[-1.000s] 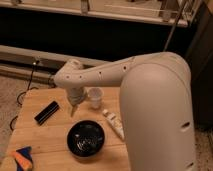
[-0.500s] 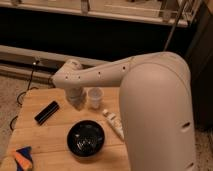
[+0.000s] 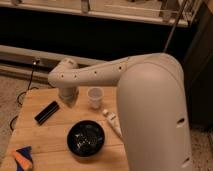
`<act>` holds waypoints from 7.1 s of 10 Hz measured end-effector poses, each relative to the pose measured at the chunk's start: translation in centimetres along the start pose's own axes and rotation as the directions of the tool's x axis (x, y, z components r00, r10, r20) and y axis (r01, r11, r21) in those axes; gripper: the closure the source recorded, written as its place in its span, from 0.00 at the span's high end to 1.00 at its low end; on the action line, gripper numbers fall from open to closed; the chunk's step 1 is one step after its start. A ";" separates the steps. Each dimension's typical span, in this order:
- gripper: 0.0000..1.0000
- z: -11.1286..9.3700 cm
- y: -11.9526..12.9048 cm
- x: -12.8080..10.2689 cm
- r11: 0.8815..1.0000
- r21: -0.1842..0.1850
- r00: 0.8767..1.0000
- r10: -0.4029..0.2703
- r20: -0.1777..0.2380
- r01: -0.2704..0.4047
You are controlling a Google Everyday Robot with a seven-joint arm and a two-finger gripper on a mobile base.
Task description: Move the arm in a circular motion
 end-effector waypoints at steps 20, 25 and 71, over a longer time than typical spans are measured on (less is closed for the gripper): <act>0.00 -2.9 1.6 12.6 0.984 0.044 0.985 0.172 -0.016 -0.172; 0.00 2.1 2.3 1.9 0.998 -0.037 0.999 -0.049 0.010 0.049; 0.00 -6.2 -10.4 16.3 0.964 0.201 0.977 0.196 -0.085 -0.176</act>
